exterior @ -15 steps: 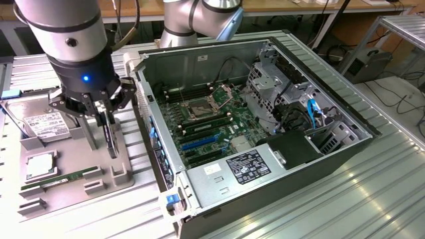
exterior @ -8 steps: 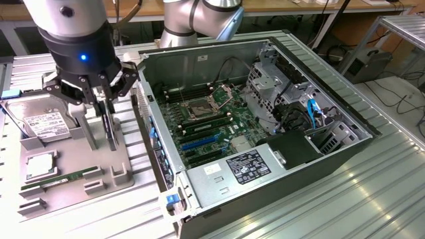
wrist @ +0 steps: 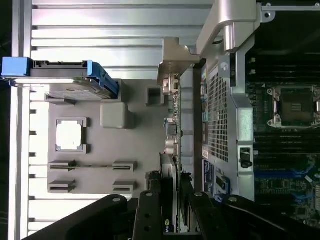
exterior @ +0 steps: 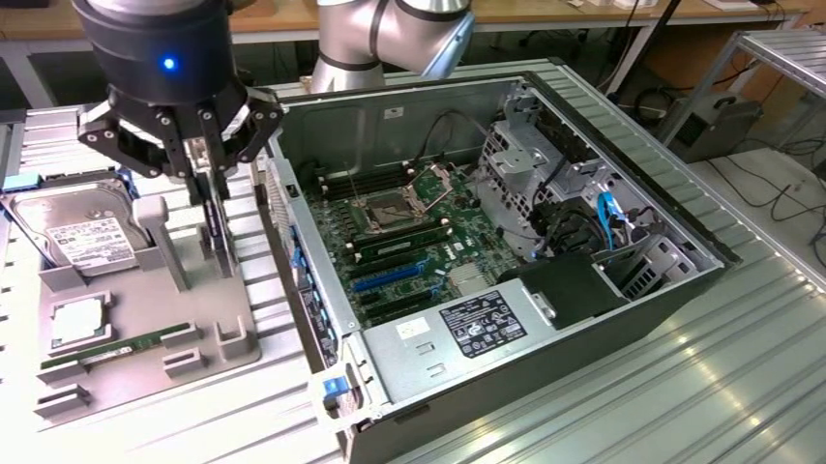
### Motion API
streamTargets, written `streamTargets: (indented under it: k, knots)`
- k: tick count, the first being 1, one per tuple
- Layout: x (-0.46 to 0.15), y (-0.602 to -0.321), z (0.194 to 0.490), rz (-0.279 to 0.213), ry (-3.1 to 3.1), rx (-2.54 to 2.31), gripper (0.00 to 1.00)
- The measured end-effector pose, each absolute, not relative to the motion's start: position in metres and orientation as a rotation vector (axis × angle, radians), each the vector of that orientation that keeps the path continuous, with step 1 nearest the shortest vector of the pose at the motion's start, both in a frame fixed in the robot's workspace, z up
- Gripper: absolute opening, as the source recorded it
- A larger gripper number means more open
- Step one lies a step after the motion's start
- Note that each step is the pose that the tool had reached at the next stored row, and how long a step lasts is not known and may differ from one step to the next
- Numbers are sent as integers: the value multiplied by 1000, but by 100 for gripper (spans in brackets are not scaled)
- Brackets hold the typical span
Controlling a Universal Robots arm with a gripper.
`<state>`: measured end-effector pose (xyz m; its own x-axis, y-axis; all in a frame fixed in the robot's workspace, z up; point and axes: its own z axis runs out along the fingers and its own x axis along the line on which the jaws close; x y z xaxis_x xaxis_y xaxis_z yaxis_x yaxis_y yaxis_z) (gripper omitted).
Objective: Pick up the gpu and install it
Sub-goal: 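Pick up the gpu and move the gpu toward the slot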
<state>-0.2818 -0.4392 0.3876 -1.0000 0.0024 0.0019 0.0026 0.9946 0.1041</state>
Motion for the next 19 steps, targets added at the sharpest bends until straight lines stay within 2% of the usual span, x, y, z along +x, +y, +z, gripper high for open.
streamTargets:
  k: [12,19]
  knots:
    - [-243,-457,443,-160,-3097,-7,26]
    - [-205,-464,455,-159,-3077,-9,26]
